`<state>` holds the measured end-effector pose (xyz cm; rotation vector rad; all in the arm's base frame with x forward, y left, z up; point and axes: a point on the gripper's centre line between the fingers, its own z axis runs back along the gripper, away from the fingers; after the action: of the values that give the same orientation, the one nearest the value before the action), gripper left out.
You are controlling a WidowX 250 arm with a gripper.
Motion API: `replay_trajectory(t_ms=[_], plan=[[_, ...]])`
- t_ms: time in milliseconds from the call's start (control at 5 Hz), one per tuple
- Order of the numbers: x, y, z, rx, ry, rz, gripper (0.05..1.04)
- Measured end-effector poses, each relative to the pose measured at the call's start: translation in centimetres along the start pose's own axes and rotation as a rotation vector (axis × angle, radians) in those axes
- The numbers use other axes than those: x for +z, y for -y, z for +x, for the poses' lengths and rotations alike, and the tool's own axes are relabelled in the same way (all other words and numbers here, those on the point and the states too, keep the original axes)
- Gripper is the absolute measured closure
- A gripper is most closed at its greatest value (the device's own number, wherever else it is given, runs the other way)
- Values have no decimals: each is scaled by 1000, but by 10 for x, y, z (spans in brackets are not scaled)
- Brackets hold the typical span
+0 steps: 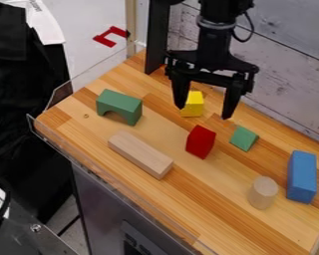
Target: Put the yellow cube on the top of red cube
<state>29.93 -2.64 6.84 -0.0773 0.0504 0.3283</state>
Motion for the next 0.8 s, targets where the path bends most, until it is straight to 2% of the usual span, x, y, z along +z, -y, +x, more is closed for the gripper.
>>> replay_trajectory(t_ms=[200,800], plan=[[-6,-3,8,15,-25,6,83],[-16,-9,25,53,-15,-42,83]])
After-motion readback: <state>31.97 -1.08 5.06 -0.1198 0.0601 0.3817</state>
